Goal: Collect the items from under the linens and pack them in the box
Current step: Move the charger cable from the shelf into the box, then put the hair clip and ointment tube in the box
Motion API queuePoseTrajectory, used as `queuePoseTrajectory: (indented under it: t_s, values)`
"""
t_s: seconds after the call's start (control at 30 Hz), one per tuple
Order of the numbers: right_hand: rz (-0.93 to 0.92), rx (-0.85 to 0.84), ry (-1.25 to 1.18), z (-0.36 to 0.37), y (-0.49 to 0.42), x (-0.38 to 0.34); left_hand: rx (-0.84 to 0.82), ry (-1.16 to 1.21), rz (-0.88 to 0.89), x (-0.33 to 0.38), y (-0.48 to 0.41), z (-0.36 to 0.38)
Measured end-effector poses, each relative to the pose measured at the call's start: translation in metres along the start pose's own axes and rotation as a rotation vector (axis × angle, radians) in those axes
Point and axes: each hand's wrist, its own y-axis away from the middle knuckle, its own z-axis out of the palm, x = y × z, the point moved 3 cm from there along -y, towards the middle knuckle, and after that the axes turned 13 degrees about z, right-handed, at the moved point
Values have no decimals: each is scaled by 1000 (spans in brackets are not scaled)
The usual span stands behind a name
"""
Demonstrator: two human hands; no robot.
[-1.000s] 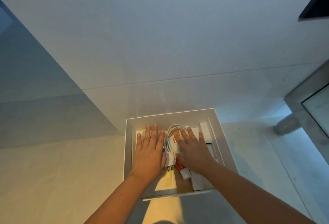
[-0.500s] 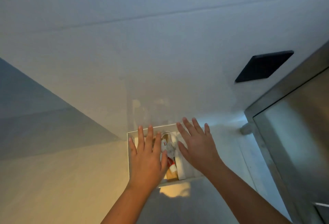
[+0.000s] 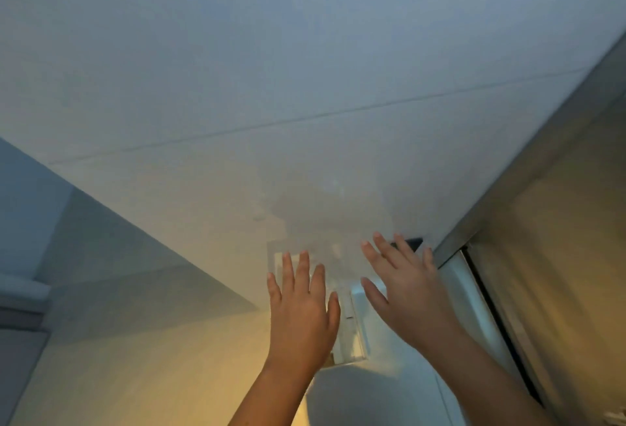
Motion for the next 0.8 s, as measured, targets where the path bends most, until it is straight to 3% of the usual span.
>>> queuePoseTrajectory:
  t_s: [0.13, 0.2, 0.43, 0.53, 0.8]
  values:
    - [-4, 121, -91, -102, 9, -8, 133, -30, 62, 31, 0, -89]
    - [-5, 175, -94, -137, 15, -10, 100, 21, 70, 43, 3, -124]
    - [41, 96, -22, -223, 35, -24, 174, 94, 122, 58, 21, -204]
    - [92, 274, -64, -246, 58, -35, 214, 93, 186, 60, 22, -232]
    - [444, 284, -94, -259, 125, -60, 196, 124, 597, 63, 49, -267]
